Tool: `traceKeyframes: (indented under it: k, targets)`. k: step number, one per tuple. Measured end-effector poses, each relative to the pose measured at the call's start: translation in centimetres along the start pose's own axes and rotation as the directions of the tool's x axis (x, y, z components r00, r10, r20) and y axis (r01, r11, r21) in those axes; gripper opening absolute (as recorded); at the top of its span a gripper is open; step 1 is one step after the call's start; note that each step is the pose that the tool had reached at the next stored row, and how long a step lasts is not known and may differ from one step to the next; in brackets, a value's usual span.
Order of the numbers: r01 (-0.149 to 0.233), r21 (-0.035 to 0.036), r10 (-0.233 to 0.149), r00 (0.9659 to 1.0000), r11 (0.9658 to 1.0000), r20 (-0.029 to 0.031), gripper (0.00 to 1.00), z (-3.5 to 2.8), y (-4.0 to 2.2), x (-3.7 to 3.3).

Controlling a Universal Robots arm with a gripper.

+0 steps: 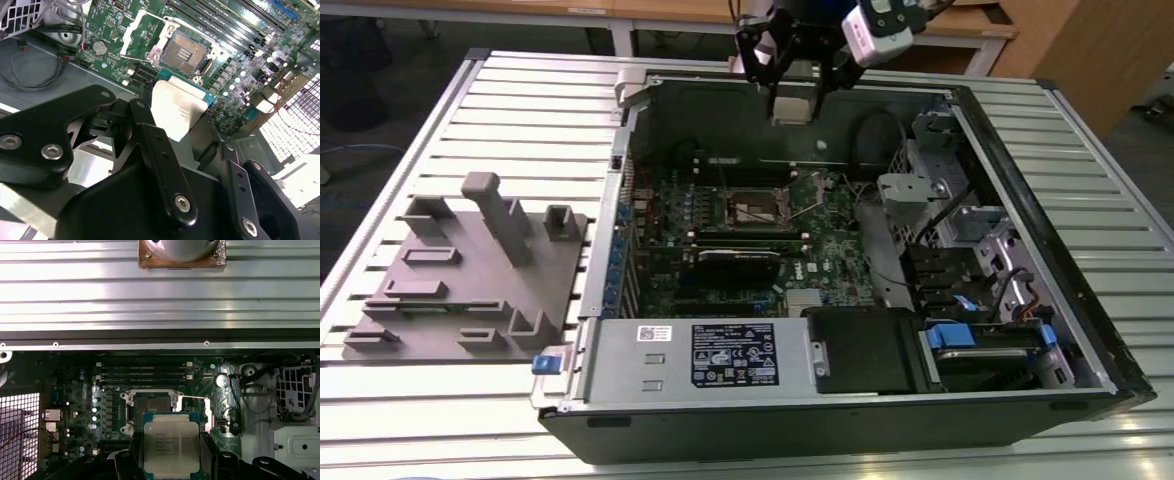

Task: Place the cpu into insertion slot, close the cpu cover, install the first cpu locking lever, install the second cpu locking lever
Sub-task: 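Place the cpu into insertion slot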

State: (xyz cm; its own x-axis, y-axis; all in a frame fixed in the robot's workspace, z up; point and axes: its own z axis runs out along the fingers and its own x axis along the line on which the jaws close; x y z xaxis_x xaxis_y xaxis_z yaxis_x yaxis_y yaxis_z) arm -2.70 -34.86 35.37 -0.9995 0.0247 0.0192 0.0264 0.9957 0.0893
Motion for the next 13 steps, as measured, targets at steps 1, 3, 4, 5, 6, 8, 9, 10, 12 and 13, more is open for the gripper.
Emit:
traceKeyframes:
  k: [1, 3, 4, 5, 6, 8, 9, 10, 12, 13]
  targets:
    - [0.0, 0.0, 0.0, 1.0, 1.0, 0.0, 0.54, 0.03, 0.0, 0.0]
    - [0.0, -0.0001, 0.0, 1.0, 1.0, 0.0, 0.54, 0.1, -0.01, 0.0]
    - [0.0, 0.0, 0.0, 1.0, 1.0, 0.0, 0.54, 0.14, -0.01, 0.0]
    - [0.0, 0.0, 0.0, 1.0, 1.0, 0.0, 0.54, 0.18, -0.02, 0.0]
    - [0.0, 0.0, 0.0, 1.0, 1.0, 0.0, 0.54, 0.21, -0.02, 0.0]
    - [0.0, 0.0, 0.0, 1.0, 1.0, 0.0, 0.54, 0.28, -0.03, -0.01]
    - [0.0, 0.0, 0.0, 1.0, 1.0, 0.0, 0.54, 0.32, -0.03, -0.01]
    - [0.0, 0.0, 0.0, 1.0, 1.0, 0.0, 0.54, 0.35, -0.03, -0.01]
    - [0.0, 0.0, 0.0, 1.0, 1.0, 0.0, 0.54, 0.4, -0.04, -0.01]
    - [0.0, 0.0001, 0.0, 1.0, 1.0, 0.0, 0.54, 0.43, -0.04, -0.01]
